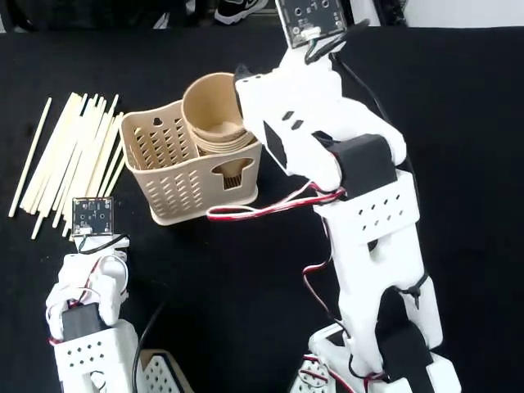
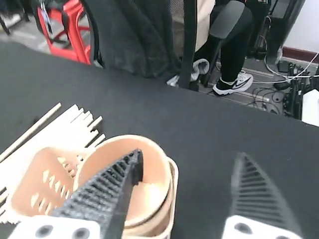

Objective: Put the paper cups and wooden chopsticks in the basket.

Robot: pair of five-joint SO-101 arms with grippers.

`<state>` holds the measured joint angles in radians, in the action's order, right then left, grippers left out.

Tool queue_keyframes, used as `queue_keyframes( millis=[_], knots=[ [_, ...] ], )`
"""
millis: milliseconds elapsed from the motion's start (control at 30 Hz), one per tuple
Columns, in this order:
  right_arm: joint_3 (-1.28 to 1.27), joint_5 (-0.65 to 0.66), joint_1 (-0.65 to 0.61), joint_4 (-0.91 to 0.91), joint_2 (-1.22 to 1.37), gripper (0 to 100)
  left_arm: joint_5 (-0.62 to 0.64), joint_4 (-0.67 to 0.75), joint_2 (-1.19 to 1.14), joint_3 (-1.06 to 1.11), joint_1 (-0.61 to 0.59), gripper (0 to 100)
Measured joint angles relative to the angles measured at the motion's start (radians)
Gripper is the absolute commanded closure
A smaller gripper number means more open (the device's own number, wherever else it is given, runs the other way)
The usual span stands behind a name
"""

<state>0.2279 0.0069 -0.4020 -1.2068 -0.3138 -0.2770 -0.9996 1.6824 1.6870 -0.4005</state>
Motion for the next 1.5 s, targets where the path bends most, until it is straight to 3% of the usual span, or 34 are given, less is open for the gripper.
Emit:
queue_keyframes(
  millis=[300,500,633,800,1100,1233,1333,1500],
  knots=[
    [-0.025,0.02,0.106,-0.084,-0.114,95.9,0.0,-0.014,0.0,0.0,0.0,97],
    [-0.218,0.02,0.288,-0.084,-0.133,97.3,-0.044,-0.155,0.0,-0.135,-0.064,97],
    [-0.428,0.02,0.41,-0.064,-0.166,98.2,-0.114,-0.15,0.0,-0.17,-0.08,97],
    [-0.772,0.018,0.47,0.127,-0.364,98.0,-0.132,-0.087,0.0,-0.172,-0.081,97],
    [-1.55,0.017,0.459,0.69,-0.948,97.9,-0.129,-0.055,0.0,-0.172,-0.081,97],
    [-1.832,0.017,0.417,0.891,-1.208,97.9,-0.064,-0.055,0.0,-0.172,-0.081,97],
    [-1.906,0.017,0.411,0.845,-1.361,97.9,-0.041,-0.055,0.0,-0.193,-0.081,97],
    [-1.916,0.017,0.397,0.592,-1.481,97.9,-0.034,-0.064,0.0,-0.252,-0.081,97]
  ],
)
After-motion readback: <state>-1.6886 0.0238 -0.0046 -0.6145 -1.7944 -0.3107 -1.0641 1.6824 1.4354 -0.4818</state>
